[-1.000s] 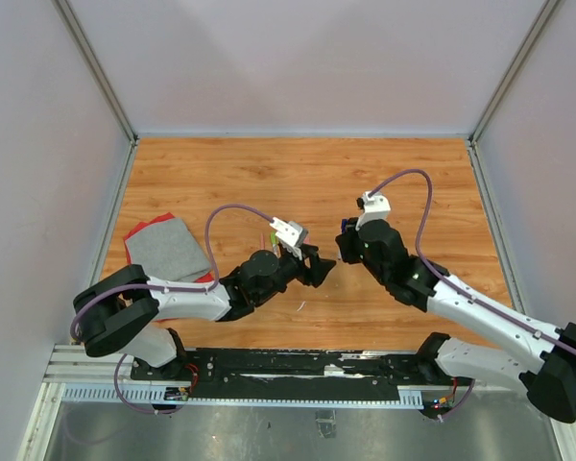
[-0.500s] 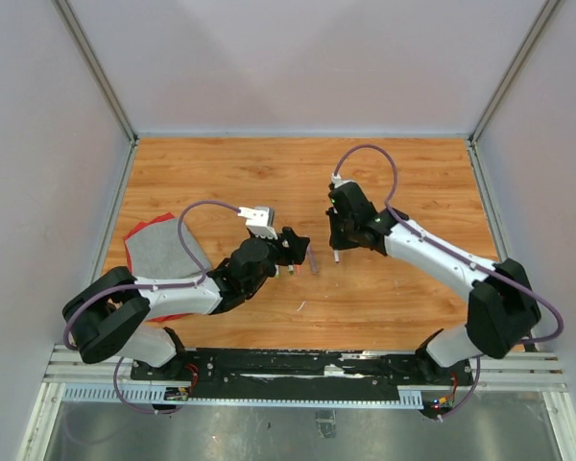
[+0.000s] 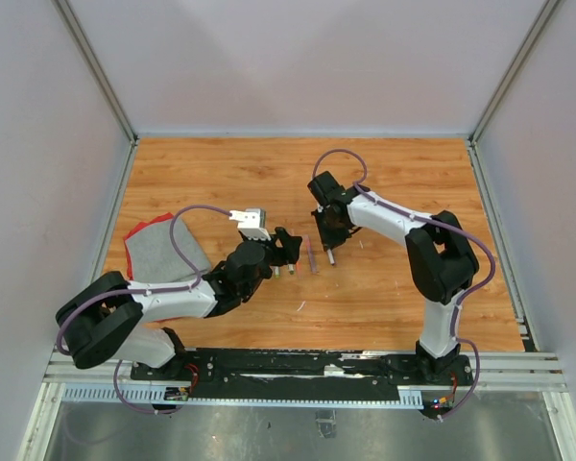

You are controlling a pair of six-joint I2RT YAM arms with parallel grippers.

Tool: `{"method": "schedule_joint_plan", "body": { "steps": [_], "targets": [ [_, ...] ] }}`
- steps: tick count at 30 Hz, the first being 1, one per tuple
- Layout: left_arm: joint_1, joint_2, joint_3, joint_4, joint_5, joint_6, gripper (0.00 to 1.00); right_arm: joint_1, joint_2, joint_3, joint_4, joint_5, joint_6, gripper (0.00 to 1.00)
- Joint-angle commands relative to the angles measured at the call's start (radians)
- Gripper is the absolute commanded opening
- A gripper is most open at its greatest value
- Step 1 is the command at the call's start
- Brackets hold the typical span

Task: Insert the pens into the pen caps
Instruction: Place the pen at the center of the board.

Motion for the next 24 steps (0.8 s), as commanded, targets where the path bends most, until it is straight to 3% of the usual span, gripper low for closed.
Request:
{"method": "schedule_joint_plan", "body": {
  "steps": [1, 13, 24],
  "targets": [
    [0.006, -0.043, -0.028, 0.048, -0.038, -0.005, 0.75, -0.018, 0.027, 0.039, -0.038, -0.019, -0.020, 0.05],
    [0.006, -0.021, -0.012, 0.038, -0.020, -0.010, 0.75, -0.029, 0.123, 0.066, -0.023, -0.017, -0.019, 0.08],
    [0.006, -0.023, -0.016, 0.047, -0.006, -0.012, 0.75, -0.029, 0.122, 0.047, -0.026, -0.007, -0.009, 0.25]
  ]
}}
